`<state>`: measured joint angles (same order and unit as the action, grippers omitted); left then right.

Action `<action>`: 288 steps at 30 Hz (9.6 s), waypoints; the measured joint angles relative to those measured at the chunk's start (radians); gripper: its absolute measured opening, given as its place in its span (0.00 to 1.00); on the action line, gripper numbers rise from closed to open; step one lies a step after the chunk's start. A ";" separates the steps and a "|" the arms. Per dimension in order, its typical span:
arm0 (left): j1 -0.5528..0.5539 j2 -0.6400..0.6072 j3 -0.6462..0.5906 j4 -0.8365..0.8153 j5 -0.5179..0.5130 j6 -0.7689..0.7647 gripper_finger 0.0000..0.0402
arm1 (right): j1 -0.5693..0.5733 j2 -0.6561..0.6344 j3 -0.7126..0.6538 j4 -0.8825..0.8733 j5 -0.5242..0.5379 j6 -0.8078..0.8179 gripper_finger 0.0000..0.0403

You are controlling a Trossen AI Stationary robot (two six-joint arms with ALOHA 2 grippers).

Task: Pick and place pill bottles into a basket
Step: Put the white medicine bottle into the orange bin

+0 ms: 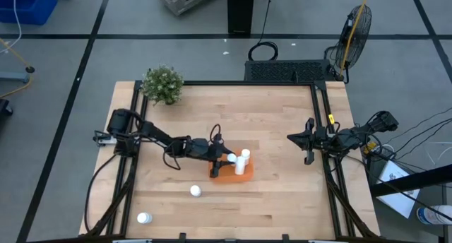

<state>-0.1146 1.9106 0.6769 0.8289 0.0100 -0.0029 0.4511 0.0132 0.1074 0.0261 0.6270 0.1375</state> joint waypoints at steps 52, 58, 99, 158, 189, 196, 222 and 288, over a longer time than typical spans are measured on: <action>-0.216 0.002 -0.001 0.009 -0.173 0.209 0.42 | 0.000 0.000 0.001 0.000 0.000 0.000 0.00; -0.222 0.002 0.000 0.017 -0.185 0.218 0.48 | 0.000 0.000 0.001 0.000 0.000 0.000 0.00; -0.225 -0.129 0.000 -0.145 -0.081 0.055 0.42 | 0.000 0.000 0.001 0.000 0.000 0.000 0.00; -0.542 -0.586 0.002 -0.949 -0.279 -0.601 0.75 | 0.000 0.000 0.000 0.000 0.000 0.000 0.00; -0.543 -0.377 0.001 -0.853 -0.350 -0.611 0.64 | 0.000 0.000 0.000 0.000 0.000 0.000 0.00; -0.519 -0.378 0.001 -0.845 -0.337 -0.635 0.43 | 0.000 0.000 0.000 0.000 0.000 0.000 0.00; -0.475 -0.655 0.000 -0.933 -0.412 -0.513 0.45 | 0.000 0.000 0.000 0.000 0.000 0.000 0.00; -0.386 -0.229 0.002 -0.347 -0.264 -0.236 0.63 | 0.000 0.000 0.001 0.000 0.000 0.000 0.00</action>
<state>-0.5003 1.6818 0.6785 0.4822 -0.2543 -0.2393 0.4513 0.0134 0.1081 0.0263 0.6270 0.1375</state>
